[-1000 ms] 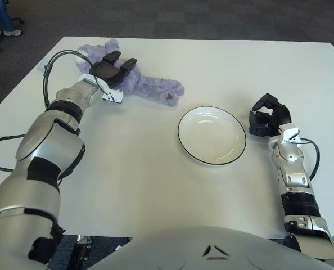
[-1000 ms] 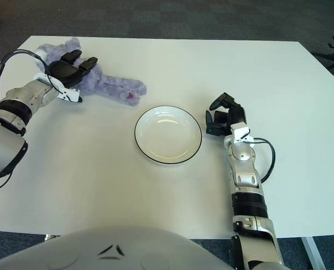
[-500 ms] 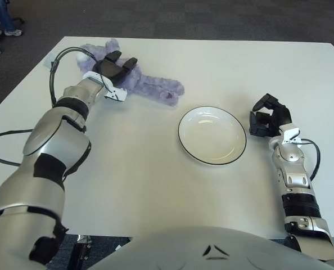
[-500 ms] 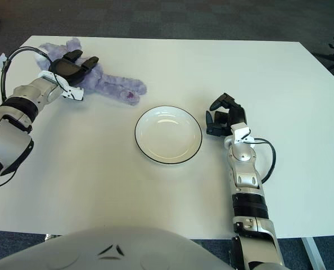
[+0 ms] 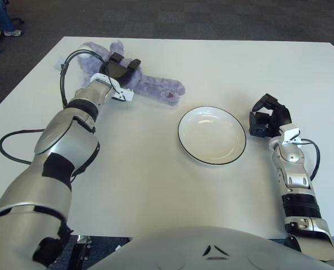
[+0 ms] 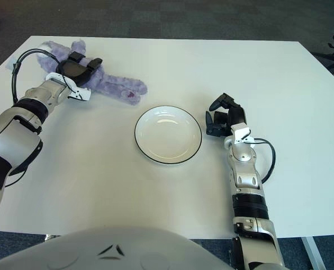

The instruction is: Put the doll into the plate.

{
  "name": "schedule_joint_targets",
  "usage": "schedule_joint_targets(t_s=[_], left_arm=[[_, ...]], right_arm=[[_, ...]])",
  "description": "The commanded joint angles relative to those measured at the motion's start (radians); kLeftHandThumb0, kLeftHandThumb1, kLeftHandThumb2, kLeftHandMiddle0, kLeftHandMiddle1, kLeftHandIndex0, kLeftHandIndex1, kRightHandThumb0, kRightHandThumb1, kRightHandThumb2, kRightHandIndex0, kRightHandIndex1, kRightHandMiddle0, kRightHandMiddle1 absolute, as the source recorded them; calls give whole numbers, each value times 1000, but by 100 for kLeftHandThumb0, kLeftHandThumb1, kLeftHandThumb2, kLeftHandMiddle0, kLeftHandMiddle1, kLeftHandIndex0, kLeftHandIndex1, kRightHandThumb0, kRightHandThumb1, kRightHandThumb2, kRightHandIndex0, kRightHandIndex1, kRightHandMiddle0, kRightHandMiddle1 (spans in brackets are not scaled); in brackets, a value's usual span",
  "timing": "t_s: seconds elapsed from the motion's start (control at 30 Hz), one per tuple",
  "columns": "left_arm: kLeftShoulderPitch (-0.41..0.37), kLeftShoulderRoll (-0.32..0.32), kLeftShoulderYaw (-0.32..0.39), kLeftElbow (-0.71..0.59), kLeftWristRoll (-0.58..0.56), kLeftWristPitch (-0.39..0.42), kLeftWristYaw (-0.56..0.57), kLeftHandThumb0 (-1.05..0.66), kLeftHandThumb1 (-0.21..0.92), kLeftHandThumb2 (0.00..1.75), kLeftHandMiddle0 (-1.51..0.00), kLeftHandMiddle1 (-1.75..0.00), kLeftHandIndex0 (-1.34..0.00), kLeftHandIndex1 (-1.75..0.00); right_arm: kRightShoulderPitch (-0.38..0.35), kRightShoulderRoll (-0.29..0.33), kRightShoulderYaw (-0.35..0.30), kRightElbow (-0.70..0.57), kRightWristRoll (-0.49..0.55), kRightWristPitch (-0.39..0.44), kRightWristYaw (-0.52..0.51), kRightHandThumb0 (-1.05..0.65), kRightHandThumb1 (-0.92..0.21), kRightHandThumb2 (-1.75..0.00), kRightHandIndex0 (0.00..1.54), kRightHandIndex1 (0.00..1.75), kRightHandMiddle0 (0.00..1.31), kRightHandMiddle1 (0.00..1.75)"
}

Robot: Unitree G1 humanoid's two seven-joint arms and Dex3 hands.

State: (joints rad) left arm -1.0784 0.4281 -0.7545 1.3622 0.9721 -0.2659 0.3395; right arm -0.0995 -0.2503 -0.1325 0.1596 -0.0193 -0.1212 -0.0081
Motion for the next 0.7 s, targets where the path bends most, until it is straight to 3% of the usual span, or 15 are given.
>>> schedule_joint_targets(t_s=[0.0, 0.13, 0.43, 0.67], left_arm=[[23, -15, 7, 17, -11, 16, -3, -38, 12, 107, -1, -101, 0, -59], [24, -28, 14, 22, -23, 39, -38, -33, 10, 110, -2, -110, 0, -67], [23, -51, 13, 25, -33, 90, -114, -33, 14, 109, -7, -151, 0, -72], [25, -59, 14, 23, -39, 101, -134, -30, 17, 109, -17, -166, 0, -85]], right_arm=[[41, 9, 5, 31, 7, 39, 24, -50, -27, -137, 125, 175, 65, 175], [43, 8, 6, 31, 7, 33, 28, -50, -27, -137, 125, 175, 65, 175], [51, 8, 10, 21, -5, 26, 26, -50, -27, -137, 126, 175, 65, 175], [56, 7, 15, 15, -16, 24, 21, -50, -27, -137, 126, 175, 65, 175]])
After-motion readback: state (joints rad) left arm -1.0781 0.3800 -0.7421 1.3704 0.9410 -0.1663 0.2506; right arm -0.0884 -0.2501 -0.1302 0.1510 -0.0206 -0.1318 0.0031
